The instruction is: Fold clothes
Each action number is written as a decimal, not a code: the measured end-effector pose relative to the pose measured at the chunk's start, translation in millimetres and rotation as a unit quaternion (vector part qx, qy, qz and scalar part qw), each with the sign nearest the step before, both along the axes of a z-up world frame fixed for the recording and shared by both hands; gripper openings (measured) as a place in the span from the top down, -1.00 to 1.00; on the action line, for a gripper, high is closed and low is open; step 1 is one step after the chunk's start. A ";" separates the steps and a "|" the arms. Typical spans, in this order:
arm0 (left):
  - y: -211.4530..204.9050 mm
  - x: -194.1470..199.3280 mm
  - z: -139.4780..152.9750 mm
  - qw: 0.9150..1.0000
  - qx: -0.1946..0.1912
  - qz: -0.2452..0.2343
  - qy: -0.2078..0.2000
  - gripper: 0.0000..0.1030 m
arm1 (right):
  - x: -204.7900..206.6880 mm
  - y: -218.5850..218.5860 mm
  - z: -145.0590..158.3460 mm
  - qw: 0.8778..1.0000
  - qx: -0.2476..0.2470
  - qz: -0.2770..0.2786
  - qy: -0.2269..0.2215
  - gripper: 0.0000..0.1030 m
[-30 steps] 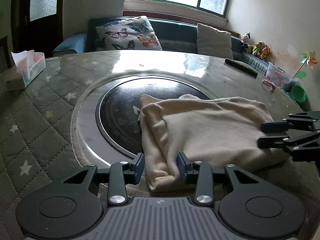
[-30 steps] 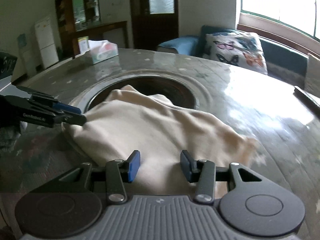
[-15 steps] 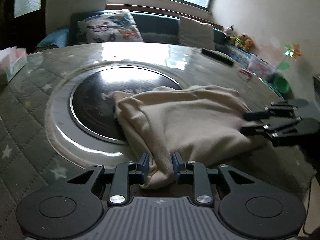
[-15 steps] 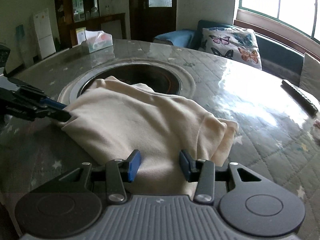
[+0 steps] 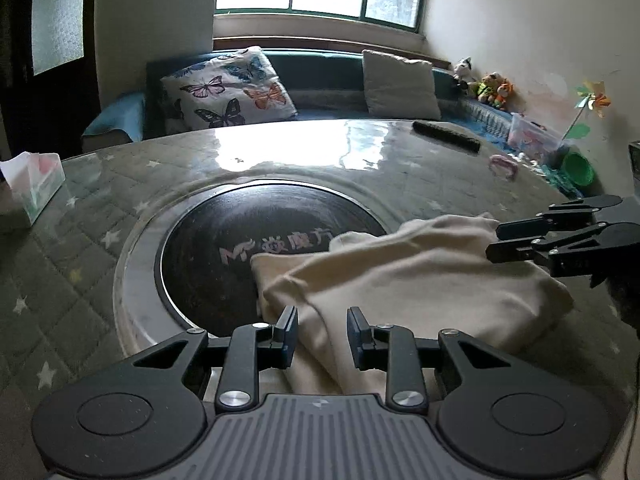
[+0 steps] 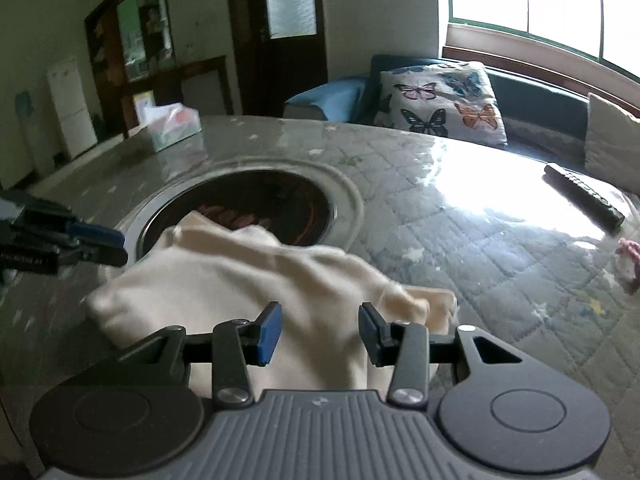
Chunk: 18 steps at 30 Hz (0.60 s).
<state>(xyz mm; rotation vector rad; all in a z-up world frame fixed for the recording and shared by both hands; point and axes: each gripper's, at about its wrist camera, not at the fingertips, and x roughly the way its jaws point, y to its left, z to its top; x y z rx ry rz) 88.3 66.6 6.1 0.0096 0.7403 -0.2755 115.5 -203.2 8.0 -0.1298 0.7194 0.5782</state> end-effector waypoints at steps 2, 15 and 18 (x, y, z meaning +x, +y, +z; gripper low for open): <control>-1.4 12.2 -3.8 1.000 0.000 0.003 0.005 0.43 | 10.9 2.2 -3.6 1.000 0.009 -0.011 0.003 0.26; -19.7 52.8 -14.2 1.000 0.023 -0.004 0.010 0.44 | 33.0 6.6 -11.6 0.999 0.011 -0.041 0.009 0.48; -31.1 57.7 -11.6 0.999 0.030 -0.018 0.003 0.44 | 37.6 15.4 -9.6 0.999 0.015 -0.033 0.008 0.48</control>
